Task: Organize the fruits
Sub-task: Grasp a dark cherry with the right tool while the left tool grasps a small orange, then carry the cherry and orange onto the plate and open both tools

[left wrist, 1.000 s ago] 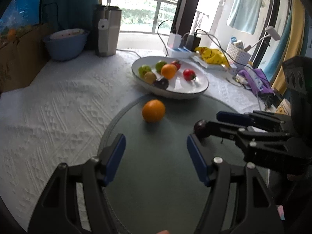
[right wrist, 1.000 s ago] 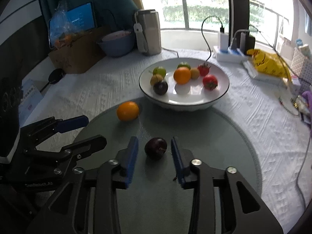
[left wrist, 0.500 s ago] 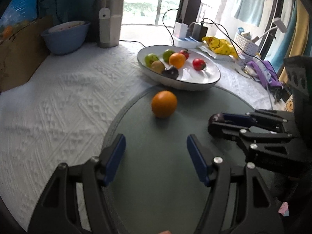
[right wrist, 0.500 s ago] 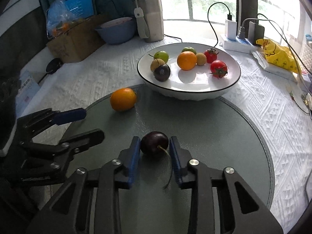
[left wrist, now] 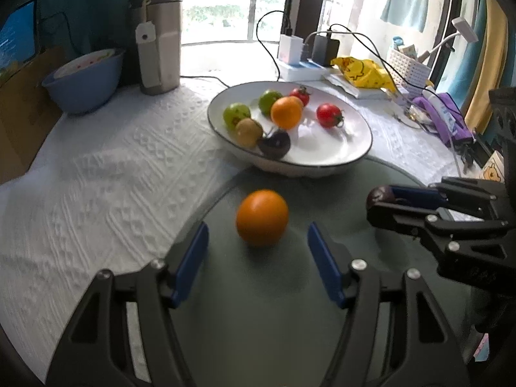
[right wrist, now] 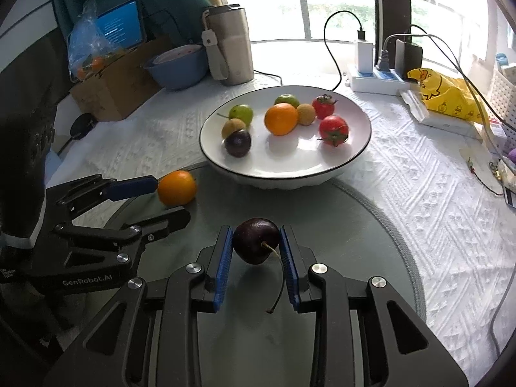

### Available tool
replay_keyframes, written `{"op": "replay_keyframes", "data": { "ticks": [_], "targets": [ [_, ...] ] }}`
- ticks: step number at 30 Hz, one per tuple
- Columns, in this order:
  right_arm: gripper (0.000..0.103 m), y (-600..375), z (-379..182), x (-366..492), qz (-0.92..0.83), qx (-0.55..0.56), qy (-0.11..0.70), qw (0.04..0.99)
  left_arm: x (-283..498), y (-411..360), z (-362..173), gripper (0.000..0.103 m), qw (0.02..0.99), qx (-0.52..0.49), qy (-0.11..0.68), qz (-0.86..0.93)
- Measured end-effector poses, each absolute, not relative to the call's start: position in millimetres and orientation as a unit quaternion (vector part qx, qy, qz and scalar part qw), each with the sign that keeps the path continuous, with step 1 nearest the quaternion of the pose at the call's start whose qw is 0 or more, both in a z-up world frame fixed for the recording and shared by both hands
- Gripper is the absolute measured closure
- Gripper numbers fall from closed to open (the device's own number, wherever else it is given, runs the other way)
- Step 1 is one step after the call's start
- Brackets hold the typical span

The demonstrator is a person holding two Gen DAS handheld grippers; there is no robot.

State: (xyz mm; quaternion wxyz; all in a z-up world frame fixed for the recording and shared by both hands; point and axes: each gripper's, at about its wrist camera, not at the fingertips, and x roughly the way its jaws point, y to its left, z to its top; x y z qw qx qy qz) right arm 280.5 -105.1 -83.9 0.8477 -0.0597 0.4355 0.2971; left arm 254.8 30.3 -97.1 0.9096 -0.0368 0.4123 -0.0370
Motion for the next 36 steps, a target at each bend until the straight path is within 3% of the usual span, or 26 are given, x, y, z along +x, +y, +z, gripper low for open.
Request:
{"op": "replay_keyframes", "data": {
  "ticks": [7, 22, 36],
  "targets": [
    [0.071, -109.4, -84.2, 287.0, 0.288, -0.054, 0.437, 0.851, 266.9, 23.7, -100.2, 0.069, 0.905, -0.018, 0.422, -0.048],
    [0.071, -118.5, -60.9, 283.9, 0.285, -0.052, 0.409, 0.865, 250.1, 4.4, -72.2, 0.069, 0.914, -0.023, 0.397, -0.077],
    [0.071, -129.0, -49.6, 310.2, 0.281, -0.046, 0.394, 0.874, 282.2, -7.4, -54.5, 0.069, 0.921, -0.013, 0.38, -0.087]
  ]
}}
